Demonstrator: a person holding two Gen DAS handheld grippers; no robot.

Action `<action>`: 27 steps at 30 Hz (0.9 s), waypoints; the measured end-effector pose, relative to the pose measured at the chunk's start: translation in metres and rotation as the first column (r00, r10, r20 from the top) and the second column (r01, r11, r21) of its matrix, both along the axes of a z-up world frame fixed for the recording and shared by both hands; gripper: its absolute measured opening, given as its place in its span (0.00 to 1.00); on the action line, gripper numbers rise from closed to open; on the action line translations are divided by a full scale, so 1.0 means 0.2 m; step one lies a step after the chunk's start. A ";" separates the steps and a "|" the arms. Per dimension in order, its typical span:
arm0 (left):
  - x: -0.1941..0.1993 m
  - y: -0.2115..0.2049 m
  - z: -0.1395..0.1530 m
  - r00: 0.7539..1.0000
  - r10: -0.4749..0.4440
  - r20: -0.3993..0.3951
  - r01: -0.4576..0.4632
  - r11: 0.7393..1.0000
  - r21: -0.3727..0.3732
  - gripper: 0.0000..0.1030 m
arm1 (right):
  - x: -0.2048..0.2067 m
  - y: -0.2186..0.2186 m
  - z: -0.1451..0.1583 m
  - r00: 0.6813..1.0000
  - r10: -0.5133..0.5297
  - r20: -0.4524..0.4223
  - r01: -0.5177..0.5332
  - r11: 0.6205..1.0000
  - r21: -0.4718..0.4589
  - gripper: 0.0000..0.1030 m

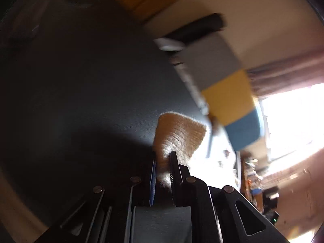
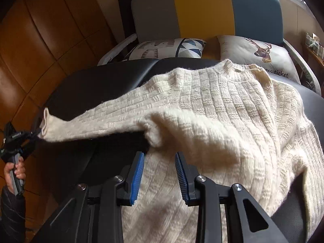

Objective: Fold clothes

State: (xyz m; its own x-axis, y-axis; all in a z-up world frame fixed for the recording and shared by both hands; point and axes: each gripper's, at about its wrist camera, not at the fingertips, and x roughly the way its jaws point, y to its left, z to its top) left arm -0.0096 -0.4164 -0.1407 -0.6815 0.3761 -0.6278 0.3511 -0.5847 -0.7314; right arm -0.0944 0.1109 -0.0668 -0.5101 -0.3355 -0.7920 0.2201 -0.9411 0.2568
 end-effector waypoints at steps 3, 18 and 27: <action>0.09 -0.06 -0.03 0.996 0.080 0.050 -0.079 0.997 -0.012 0.14 | -0.08 0.03 0.03 1.000 -0.012 -0.012 0.012 1.000 0.001 0.31; -0.27 0.56 0.11 0.973 -0.196 0.118 0.228 0.879 -0.419 0.17 | -0.54 -0.06 -0.11 0.997 0.020 0.073 -0.030 0.988 0.152 0.31; -0.35 0.43 -0.01 0.980 -0.103 0.170 0.164 0.902 -0.398 0.09 | -0.74 -0.16 -0.31 0.990 -0.021 0.142 -0.005 0.984 0.180 0.34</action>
